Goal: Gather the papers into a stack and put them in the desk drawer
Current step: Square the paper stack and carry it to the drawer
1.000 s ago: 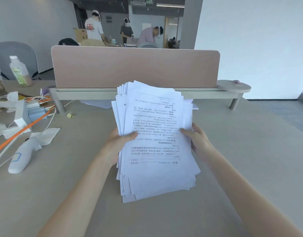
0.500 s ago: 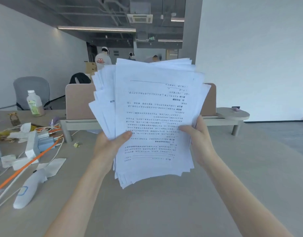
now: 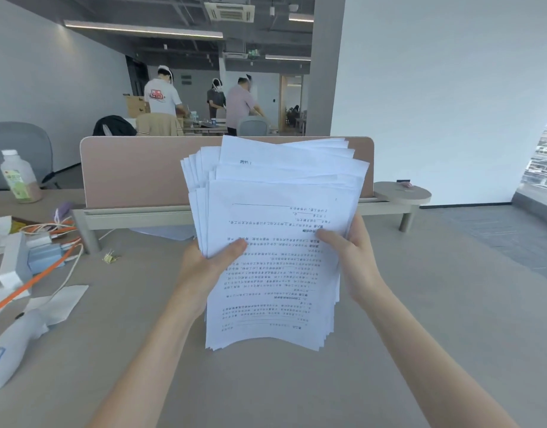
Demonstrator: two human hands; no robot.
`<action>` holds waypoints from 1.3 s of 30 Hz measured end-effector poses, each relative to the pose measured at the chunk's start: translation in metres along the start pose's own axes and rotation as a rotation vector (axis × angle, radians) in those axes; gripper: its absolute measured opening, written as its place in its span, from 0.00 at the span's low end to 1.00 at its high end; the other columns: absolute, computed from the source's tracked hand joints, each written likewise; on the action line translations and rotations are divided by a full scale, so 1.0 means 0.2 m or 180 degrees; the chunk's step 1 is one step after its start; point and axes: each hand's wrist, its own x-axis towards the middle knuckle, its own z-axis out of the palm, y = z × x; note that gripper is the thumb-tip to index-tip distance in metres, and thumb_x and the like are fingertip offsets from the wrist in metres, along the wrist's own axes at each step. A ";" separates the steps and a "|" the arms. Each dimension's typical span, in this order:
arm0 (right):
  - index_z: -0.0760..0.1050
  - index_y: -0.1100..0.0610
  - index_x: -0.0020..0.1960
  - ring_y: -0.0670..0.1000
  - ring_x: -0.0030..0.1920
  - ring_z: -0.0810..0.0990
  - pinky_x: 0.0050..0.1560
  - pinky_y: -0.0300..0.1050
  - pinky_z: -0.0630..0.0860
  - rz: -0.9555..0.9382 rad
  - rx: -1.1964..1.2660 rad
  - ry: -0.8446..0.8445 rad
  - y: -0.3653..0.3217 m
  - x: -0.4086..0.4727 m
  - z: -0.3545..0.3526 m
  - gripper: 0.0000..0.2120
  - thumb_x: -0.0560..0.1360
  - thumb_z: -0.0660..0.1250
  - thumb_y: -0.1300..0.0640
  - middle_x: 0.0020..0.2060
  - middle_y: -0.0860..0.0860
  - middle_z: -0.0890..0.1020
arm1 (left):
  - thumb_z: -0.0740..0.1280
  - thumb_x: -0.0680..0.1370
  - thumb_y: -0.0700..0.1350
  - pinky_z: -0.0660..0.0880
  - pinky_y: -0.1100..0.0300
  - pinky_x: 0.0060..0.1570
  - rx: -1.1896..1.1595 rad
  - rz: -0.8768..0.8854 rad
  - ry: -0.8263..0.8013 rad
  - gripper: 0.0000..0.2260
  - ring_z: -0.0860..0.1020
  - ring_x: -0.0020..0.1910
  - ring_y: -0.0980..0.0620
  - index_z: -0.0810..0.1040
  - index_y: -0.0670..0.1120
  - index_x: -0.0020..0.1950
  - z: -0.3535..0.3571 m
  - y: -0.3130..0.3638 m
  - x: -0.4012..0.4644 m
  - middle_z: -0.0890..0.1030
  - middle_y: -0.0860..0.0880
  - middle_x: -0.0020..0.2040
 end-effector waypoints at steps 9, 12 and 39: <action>0.72 0.55 0.69 0.51 0.61 0.84 0.58 0.48 0.81 -0.0170 -0.0210 -0.0048 -0.10 -0.05 -0.02 0.21 0.78 0.67 0.67 0.62 0.51 0.84 | 0.77 0.71 0.42 0.80 0.65 0.39 0.0124 0.0187 -0.0181 0.10 0.86 0.46 0.55 0.84 0.51 0.50 0.01 0.02 -0.04 0.88 0.57 0.44; 0.74 0.54 0.67 0.50 0.61 0.84 0.60 0.50 0.80 -0.0206 -0.0319 -0.0032 -0.12 -0.06 -0.02 0.19 0.78 0.69 0.64 0.61 0.50 0.84 | 0.76 0.68 0.47 0.80 0.58 0.44 0.0117 0.0164 -0.0223 0.12 0.87 0.47 0.54 0.85 0.51 0.50 0.00 0.02 -0.05 0.89 0.54 0.47; 0.69 0.46 0.73 0.30 0.63 0.67 0.58 0.18 0.61 -0.1505 -0.2007 0.0025 -0.20 0.00 0.06 0.27 0.77 0.68 0.63 0.65 0.40 0.75 | 0.75 0.68 0.48 0.80 0.51 0.49 -0.0073 -0.0101 -0.0251 0.13 0.87 0.50 0.49 0.85 0.49 0.52 0.00 -0.06 -0.04 0.89 0.51 0.49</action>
